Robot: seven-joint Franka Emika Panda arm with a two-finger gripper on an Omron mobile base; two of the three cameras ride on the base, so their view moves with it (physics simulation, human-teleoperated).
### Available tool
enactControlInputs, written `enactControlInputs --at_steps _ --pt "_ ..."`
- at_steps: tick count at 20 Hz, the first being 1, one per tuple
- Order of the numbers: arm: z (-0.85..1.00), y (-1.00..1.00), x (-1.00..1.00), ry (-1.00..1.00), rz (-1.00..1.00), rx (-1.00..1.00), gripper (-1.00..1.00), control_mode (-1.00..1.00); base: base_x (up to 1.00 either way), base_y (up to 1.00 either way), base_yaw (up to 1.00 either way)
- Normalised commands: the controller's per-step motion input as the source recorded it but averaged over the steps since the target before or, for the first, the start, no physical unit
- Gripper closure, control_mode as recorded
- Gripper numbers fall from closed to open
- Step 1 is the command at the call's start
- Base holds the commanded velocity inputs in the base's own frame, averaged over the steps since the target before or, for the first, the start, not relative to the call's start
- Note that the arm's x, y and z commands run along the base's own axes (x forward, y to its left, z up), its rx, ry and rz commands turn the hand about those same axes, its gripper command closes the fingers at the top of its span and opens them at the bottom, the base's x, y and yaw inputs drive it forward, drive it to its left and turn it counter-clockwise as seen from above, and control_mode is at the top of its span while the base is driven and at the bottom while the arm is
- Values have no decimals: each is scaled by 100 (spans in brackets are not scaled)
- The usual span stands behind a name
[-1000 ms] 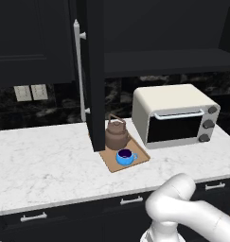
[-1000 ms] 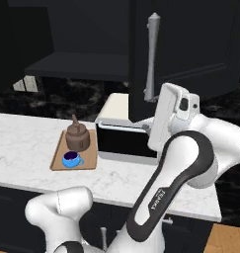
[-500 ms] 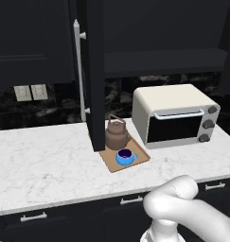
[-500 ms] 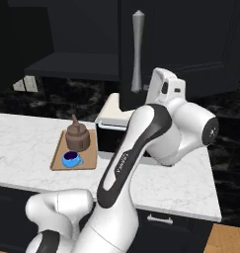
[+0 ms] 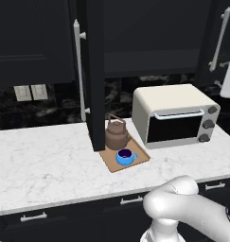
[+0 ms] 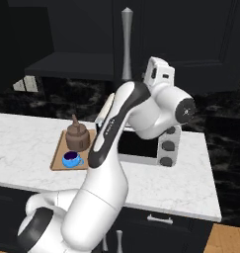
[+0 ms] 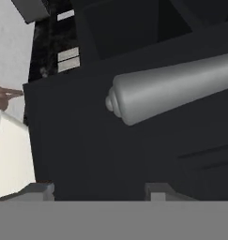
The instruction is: Pick the kettle from the counter and place it on the tray. Then pick the mug from the cabinet and place it on the tray. Then close the cabinet doors.
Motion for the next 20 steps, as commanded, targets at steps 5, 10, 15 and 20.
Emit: enactControlInputs --at_steps 5,10,15,20 --pt "0 4 82 4 -8 0 -100 -100 0 0 0" --pt "-4 5 58 0 -4 0 -100 -100 0 0 0" --pt "-9 0 48 0 -2 0 -100 -100 0 0 0" --pt "-8 5 50 0 -4 0 -100 -100 0 0 0"
